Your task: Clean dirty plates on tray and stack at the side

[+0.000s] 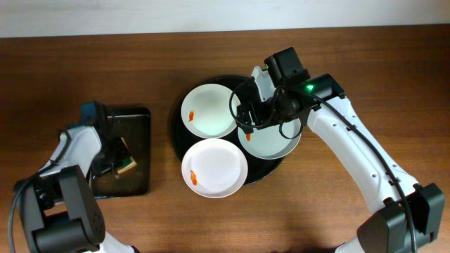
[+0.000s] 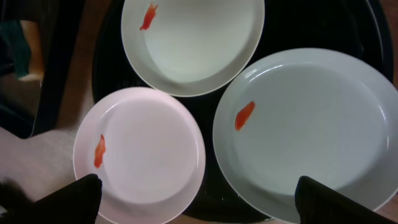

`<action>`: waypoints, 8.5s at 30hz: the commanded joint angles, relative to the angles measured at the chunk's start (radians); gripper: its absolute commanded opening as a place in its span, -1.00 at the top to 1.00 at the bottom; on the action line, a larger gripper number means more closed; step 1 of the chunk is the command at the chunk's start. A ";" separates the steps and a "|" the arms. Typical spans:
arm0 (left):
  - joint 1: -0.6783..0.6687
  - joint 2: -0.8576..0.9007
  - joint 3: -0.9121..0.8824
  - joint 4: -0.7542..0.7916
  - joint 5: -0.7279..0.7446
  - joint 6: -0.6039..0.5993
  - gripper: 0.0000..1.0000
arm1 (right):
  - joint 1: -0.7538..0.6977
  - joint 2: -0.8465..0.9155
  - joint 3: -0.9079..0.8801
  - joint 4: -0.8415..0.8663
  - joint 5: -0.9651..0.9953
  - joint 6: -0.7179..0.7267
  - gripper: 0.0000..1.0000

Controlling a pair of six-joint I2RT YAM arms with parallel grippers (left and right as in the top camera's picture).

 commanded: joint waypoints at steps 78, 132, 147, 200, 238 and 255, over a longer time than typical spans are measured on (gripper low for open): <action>-0.017 0.042 0.205 -0.027 0.121 0.226 0.92 | -0.002 -0.008 0.003 -0.001 -0.003 0.008 -0.97; -0.502 0.197 0.324 0.275 0.329 0.200 1.00 | -0.006 0.536 0.099 0.405 0.050 0.058 0.36; -0.512 0.347 0.327 0.280 0.327 0.014 1.00 | -0.006 0.542 0.100 0.408 0.050 0.061 0.92; -0.505 0.345 0.652 -0.190 0.191 0.084 1.00 | 0.170 0.443 0.534 -0.050 1.037 -0.048 0.92; -0.505 0.346 0.650 -0.190 0.191 0.097 1.00 | -0.717 0.328 0.531 -0.348 0.195 0.246 0.92; -0.505 0.345 0.650 -0.192 0.192 0.097 1.00 | -0.954 0.324 0.042 -0.026 0.105 0.165 -0.25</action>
